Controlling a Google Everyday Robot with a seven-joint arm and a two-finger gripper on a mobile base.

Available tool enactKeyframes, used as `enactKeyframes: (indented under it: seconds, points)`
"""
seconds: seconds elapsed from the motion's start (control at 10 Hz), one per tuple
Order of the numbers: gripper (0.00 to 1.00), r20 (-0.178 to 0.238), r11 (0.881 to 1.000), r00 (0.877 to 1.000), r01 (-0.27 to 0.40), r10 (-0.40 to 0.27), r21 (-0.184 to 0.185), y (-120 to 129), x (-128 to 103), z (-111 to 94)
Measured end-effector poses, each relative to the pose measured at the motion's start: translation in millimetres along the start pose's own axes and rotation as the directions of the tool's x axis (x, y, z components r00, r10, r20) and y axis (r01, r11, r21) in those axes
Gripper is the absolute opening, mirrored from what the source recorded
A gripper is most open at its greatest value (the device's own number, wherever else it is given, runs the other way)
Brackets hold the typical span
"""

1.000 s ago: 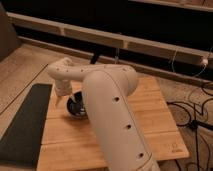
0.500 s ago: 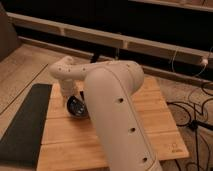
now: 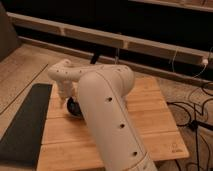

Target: Drag the ceramic bowl in a circle

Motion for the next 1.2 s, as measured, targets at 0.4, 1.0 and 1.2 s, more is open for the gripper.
enactKeyframes:
  seconds: [0.4, 1.0, 1.2]
  points:
    - [0.34, -0.074, 0.998, 0.996, 0.057, -0.058, -0.016, 7.0, 0.1, 31.8]
    - [0.0, -0.085, 0.993, 0.992, 0.1, -0.095, 0.055, 21.1, -10.1, 18.6]
    - [0.0, -0.077, 0.993, 0.992, 0.106, -0.102, 0.053, 29.3, -13.0, 12.6]
